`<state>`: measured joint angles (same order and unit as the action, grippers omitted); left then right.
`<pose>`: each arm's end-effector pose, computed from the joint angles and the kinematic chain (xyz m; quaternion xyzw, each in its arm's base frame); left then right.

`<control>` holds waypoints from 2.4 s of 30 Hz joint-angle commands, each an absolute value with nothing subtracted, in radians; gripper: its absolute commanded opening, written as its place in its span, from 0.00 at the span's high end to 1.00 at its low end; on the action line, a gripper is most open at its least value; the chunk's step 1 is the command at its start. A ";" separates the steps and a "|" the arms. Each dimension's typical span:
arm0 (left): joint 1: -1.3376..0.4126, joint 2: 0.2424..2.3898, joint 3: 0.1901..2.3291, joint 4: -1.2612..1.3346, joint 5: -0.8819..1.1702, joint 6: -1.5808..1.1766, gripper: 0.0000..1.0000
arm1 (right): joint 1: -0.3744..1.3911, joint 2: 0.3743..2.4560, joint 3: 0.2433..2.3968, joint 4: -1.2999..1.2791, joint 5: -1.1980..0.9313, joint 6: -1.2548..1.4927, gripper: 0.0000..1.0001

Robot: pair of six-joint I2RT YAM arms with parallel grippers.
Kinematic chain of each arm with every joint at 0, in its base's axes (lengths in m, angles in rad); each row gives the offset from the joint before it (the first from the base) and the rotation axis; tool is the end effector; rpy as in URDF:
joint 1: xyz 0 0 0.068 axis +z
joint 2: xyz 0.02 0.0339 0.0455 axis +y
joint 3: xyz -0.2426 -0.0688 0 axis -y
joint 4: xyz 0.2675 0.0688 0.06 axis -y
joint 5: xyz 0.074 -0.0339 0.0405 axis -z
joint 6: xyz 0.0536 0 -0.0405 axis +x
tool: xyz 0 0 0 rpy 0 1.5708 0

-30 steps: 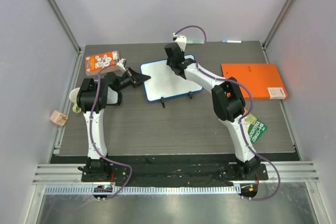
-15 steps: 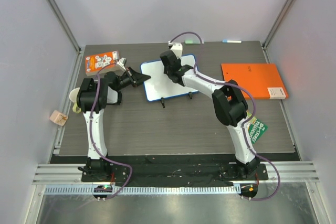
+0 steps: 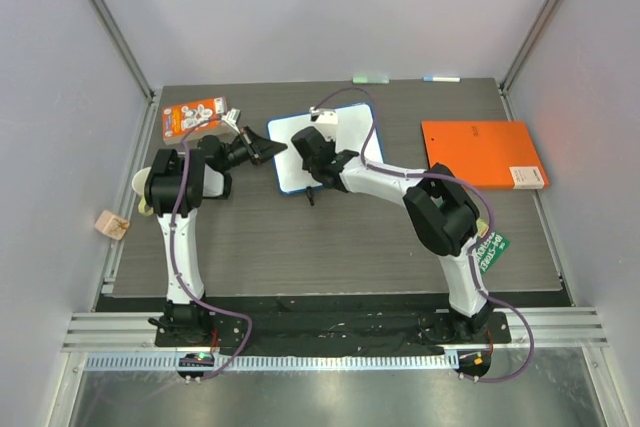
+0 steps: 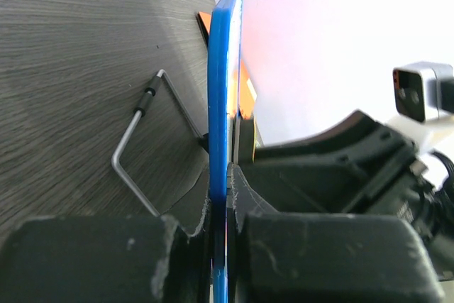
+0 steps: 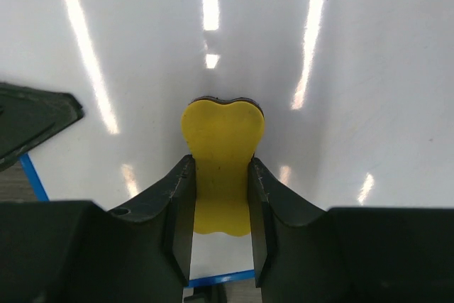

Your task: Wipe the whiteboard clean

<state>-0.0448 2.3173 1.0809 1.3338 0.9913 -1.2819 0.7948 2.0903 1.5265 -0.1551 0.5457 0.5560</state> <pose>0.4296 -0.0642 0.0686 -0.0557 0.6858 -0.6530 0.3166 0.3622 0.3294 0.1529 0.0061 0.8840 0.0572 0.4640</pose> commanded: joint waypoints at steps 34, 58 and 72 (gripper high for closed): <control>-0.074 1.970 0.908 1.088 0.931 -0.799 0.53 | 0.930 1.660 1.095 -0.090 0.394 0.643 0.99; -0.043 1.520 0.615 0.789 0.451 -0.595 0.09 | 0.942 1.328 0.678 -0.382 0.436 0.873 0.47; -0.101 1.132 0.514 0.405 0.371 -0.678 0.51 | 0.942 1.385 0.825 -0.377 0.568 0.743 0.14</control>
<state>-0.0753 1.2095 0.4789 0.5404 0.3904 -0.6846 0.9367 1.3632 0.7425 -0.3943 0.4843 0.8017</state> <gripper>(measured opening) 0.606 0.848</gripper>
